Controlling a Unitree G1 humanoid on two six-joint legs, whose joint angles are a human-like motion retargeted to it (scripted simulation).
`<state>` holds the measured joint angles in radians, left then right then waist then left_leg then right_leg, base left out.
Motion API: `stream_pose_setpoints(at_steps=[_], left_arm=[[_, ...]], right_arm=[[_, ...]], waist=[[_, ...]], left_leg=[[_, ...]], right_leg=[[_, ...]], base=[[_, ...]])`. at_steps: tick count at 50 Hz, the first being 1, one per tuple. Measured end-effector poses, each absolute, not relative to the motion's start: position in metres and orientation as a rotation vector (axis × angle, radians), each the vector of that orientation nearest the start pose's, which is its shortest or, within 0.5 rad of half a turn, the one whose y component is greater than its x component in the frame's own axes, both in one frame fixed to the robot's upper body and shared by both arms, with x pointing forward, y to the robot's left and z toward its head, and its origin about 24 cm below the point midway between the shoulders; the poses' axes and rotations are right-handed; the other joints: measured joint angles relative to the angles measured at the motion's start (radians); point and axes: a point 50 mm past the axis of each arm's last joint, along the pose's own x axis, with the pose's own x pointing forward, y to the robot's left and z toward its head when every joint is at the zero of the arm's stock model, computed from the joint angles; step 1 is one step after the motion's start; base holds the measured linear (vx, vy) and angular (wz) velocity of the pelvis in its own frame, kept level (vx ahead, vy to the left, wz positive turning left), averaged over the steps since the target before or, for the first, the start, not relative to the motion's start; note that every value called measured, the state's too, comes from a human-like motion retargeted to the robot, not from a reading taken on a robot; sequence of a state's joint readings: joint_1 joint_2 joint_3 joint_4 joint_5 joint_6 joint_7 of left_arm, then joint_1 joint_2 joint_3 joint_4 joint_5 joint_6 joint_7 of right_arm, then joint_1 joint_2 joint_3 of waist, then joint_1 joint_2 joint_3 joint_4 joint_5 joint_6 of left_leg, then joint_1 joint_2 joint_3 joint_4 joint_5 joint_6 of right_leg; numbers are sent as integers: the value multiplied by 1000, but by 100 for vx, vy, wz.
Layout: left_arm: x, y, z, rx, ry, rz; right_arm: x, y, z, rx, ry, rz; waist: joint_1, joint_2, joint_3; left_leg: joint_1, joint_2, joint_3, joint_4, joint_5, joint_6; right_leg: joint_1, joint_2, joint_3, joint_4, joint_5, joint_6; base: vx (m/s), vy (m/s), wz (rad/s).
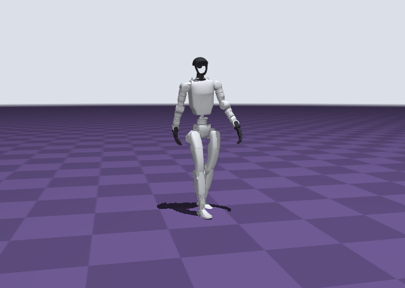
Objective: Walk run
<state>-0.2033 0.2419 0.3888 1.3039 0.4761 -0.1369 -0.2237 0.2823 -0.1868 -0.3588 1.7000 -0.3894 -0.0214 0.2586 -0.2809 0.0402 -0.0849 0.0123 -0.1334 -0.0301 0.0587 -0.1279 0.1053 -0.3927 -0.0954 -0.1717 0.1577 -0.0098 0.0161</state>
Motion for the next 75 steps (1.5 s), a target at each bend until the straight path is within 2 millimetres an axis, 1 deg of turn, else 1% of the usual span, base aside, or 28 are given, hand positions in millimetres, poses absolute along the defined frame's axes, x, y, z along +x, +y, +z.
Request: stream_pose_setpoints(at_steps=[2,5,7,8,10,13,15,18,22,27,32,35,39,40,41,42,45,49,50,53,55,57,61,64,66,70,73,75], left_arm=[[164,253,-132,287,1003,-73],[152,250,-138,297,1038,-85],[134,246,-147,287,1103,-108],[121,243,-152,280,1146,-127],[90,236,-162,266,1254,-171],[27,225,-173,251,1480,-229],[-18,214,-175,244,1629,-266],[-73,197,-171,177,1779,-280],[-127,171,-159,58,1906,-332],[-164,140,-146,-47,1984,-366],[-176,124,-140,-131,2027,-431],[-173,121,-141,-149,2023,-443],[-157,129,-148,-141,1980,-391],[-152,132,-151,-137,1966,-368],[-146,135,-153,-132,1950,-340],[-141,139,-155,-129,1935,-309],[-125,151,-161,-127,1896,-207],[-104,173,-165,-139,1859,-111],[-98,179,-166,-140,1850,-97],[-60,200,-171,-83,1784,-79],[-32,205,-174,-28,1712,-88],[0,208,-176,36,1599,-110],[67,216,-171,177,1337,-176],[113,224,-158,279,1166,-221],[135,228,-149,342,1087,-241],[156,230,-141,420,1015,-253],[147,226,-145,418,1047,-271],[133,223,-152,400,1102,-287]], right_arm=[[-139,-196,-150,186,1943,42],[-138,-197,-150,155,1941,94],[-132,-200,-151,113,1930,149],[-128,-202,-152,91,1924,172],[-122,-206,-154,42,1907,202],[-110,-215,-156,-25,1878,203],[-99,-221,-158,-44,1869,174],[-62,-232,-164,-107,1795,152],[4,-247,-168,-195,1611,70],[92,-250,-159,-284,1329,56],[156,-256,-137,-390,1110,63],[174,-260,-128,-447,1044,59],[172,-262,-128,-471,1049,68],[168,-261,-130,-469,1062,72],[161,-260,-134,-461,1087,77],[153,-258,-138,-451,1117,84],[115,-247,-154,-400,1261,128],[47,-227,-171,-327,1506,197],[30,-223,-172,-311,1560,212],[-6,-214,-173,-245,1677,260],[-31,-214,-171,-208,1745,266],[-52,-213,-169,-181,1781,248],[-88,-209,-164,-94,1826,178],[-105,-203,-160,-6,1868,145],[-115,-198,-158,46,1896,135],[-123,-193,-155,89,1929,157],[-120,-196,-156,50,1917,195],[-115,-200,-157,7,1903,209]], waist=[[-4,10,3],[13,21,-8],[-8,25,-14],[-19,30,-18],[-55,41,-28],[-41,38,-56],[-21,24,-69],[8,-36,-80],[-5,-55,-75],[75,-80,-50],[153,-39,1],[188,-20,23],[191,-16,29],[196,-17,29],[208,-23,26],[223,-30,23],[275,-55,12],[259,-85,-31],[245,-80,-35],[244,-36,-44],[241,-12,-46],[214,3,-41],[119,49,-42],[77,28,-34],[62,8,-23],[42,-6,1],[25,13,9],[19,1,4]], left_leg=[[36,9,-1,-2,-20,-10],[71,18,21,7,-45,-24],[87,18,23,29,-34,-39],[94,22,21,44,-15,-52],[107,33,6,85,53,-91],[106,34,19,201,269,-170],[55,19,7,355,446,-222],[-58,-7,92,613,609,-207],[-196,44,147,780,444,-101],[-327,71,214,635,261,-28],[-366,67,201,230,239,-55],[-389,30,170,29,165,-72],[-415,-18,196,-111,94,-151],[-415,-18,221,-109,94,-151],[-413,-22,216,-86,116,-96],[-409,-21,219,-64,133,-55],[-375,-3,216,-25,207,-32],[-346,6,211,37,206,48],[-334,19,202,51,189,54],[-297,127,225,82,129,17],[-241,114,220,61,104,28],[-192,83,196,37,94,43],[-132,69,88,14,71,45],[-87,24,46,14,40,49],[-46,-6,24,18,14,50],[37,-28,-26,26,-33,47],[84,-13,-71,38,-59,38],[106,-27,-91,56,-74,33]], right_leg=[[-29,19,-17,-107,-10,-16],[-46,18,-112,-176,-18,1],[-52,19,-92,-116,-2,-53],[-41,9,-130,-86,6,-79],[-5,-10,-206,-74,87,-85],[29,33,-17,-49,89,-98],[64,16,27,-31,61,-89],[135,-29,-38,-35,24,-106],[222,-14,-8,-63,-19,-114],[306,38,50,-90,-56,-136],[398,148,127,-96,-109,-156],[459,193,168,-97,-147,-164],[521,223,176,-90,-198,-159],[532,229,179,-82,-206,-155],[539,229,188,-72,-198,-144],[546,230,200,-59,-187,-130],[569,215,210,-3,-83,-56],[523,182,180,193,249,156],[496,195,194,273,322,209],[379,261,131,460,493,246],[314,260,161,550,400,246],[250,191,155,590,280,235],[128,55,19,507,109,116],[68,-14,19,320,84,105],[43,-40,47,180,89,89],[-3,-43,137,-59,72,18],[0,-43,181,-170,31,80],[2,-63,177,-135,67,111]], base=[[65,-31,7],[65,-35,-15],[73,-46,39],[82,-52,67],[75,-44,78],[93,-61,-12],[81,-48,-42],[66,-39,-72],[67,-37,-34],[61,-32,-116],[70,-24,-96],[71,-18,-65],[78,-20,-5],[82,-20,-24],[85,-20,-47],[97,-22,-77],[94,-22,-93],[95,-21,-28],[75,-32,-9],[73,-38,-25],[77,7,16],[77,12,75],[65,-11,127],[58,-20,87],[64,-28,67],[60,-28,65],[73,-42,74],[74,-54,62]])
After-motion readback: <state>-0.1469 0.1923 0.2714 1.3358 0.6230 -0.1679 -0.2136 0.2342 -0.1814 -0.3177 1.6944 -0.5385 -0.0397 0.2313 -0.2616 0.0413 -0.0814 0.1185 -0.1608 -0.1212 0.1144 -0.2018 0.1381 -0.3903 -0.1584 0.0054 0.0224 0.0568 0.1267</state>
